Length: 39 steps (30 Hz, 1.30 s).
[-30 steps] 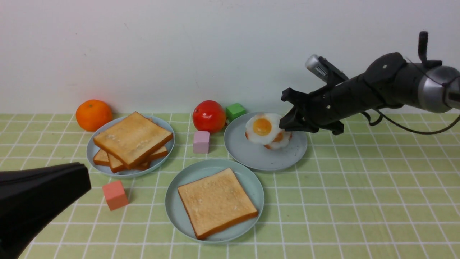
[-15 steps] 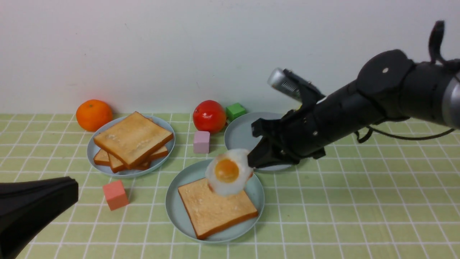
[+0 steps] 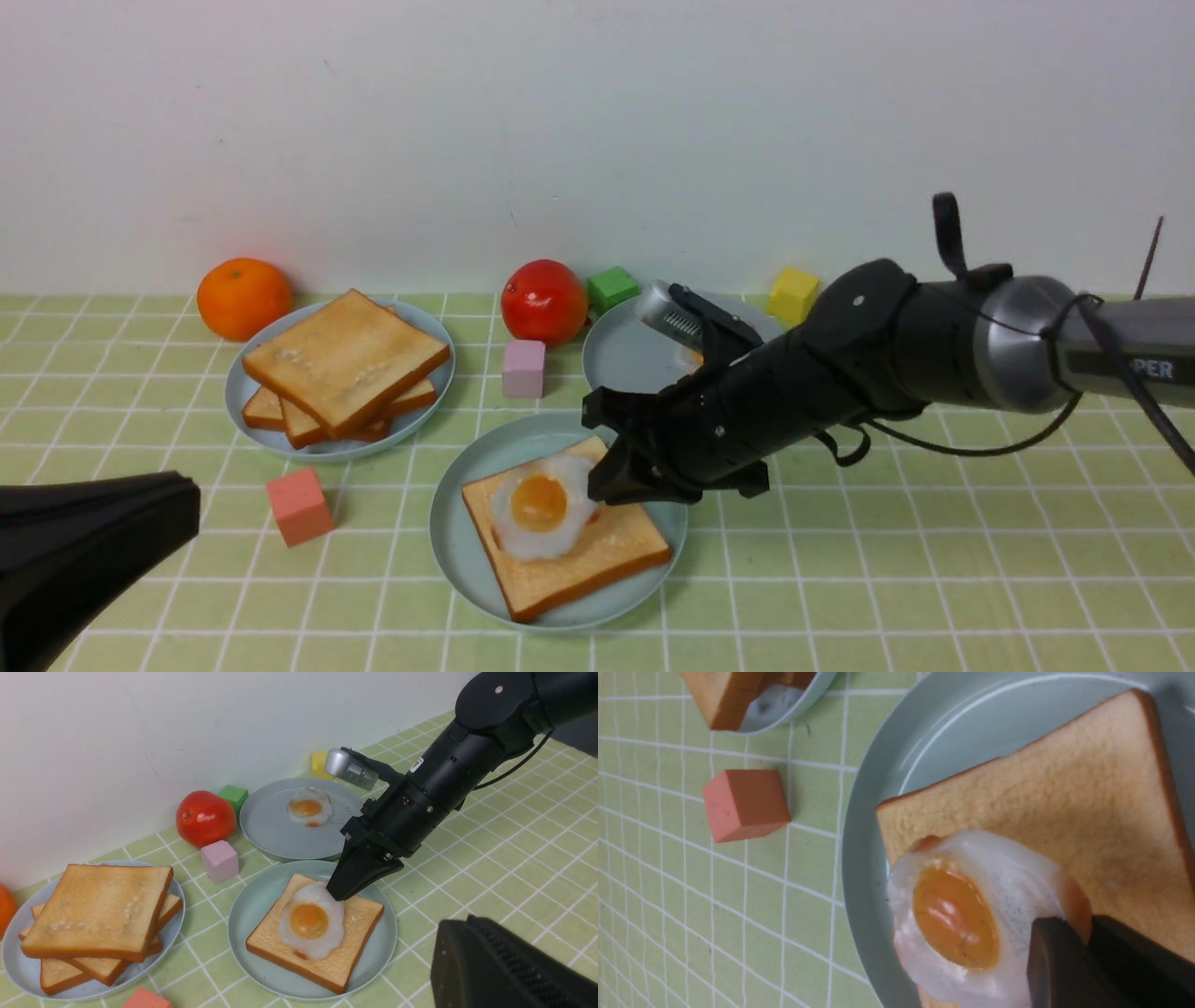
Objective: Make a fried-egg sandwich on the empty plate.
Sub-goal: Use the right arm to place the fried egg on the slice of bread in the middle, then use the left arm to grab a slice of bread
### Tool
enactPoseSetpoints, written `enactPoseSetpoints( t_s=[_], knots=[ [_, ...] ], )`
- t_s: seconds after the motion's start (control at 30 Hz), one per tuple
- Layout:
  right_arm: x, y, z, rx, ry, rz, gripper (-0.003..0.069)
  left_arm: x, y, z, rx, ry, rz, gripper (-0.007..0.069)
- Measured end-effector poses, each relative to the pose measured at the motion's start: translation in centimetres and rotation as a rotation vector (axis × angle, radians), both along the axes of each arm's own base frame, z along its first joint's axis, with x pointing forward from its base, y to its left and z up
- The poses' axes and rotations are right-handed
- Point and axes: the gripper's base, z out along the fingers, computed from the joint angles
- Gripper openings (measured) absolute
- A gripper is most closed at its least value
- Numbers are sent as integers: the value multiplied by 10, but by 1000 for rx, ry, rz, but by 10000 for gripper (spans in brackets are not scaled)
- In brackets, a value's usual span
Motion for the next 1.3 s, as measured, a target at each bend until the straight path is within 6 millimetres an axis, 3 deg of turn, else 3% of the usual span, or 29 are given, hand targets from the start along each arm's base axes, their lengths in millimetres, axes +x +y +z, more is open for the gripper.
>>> enactPoseSetpoints(
  t_s=[0.03,0.2,0.23,0.3,0.37,0.43,0.53,0.57,0.63,0.7,0.83,0.9,0.93,1.07,1.13,1.17,1.3],
  knots=[
    [0,0,0,1,1,0,121,0,0,0,0,0,0,-6],
    [2,-8,5,-17,-13,15,323,0,0,0,0,0,0,-2],
    [1,-8,5,-20,-13,20,323,0,0,0,0,0,0,-2],
    [0,-22,23,-41,-31,64,363,0,0,-1,-10,22,1,0],
    [-3,-31,36,-47,-36,86,358,-1,0,-3,-13,44,3,1],
    [-19,-53,73,-125,-71,178,286,3,-5,-11,-5,141,20,1],
    [-45,-67,110,-221,-115,260,182,13,-14,-22,37,250,48,0],
    [-64,-73,131,-264,-143,288,117,20,-20,-29,67,302,60,-4],
    [-80,-79,146,-303,-178,301,65,27,-27,-36,105,349,69,-13],
    [-118,-87,168,-350,-235,311,-4,44,-42,-47,176,458,102,-13],
    [-174,-104,194,-351,-373,317,-9,80,-59,-51,241,539,174,-13],
    [-186,-109,199,-349,-409,311,-6,94,-62,-46,249,539,188,-13],
    [-202,-119,210,-333,-471,295,-2,109,-60,-44,253,548,210,-13],
    [-232,-138,230,-320,-593,260,1,163,-47,-44,262,602,243,-13],
    [-248,-148,239,-317,-656,241,1,194,-37,-52,280,624,245,-13],
    [-249,-149,240,-317,-661,240,1,195,-36,-52,291,616,238,-13],
    [-269,-162,248,-323,-732,220,2,248,-24,-75,358,617,241,-11]
  ],
)
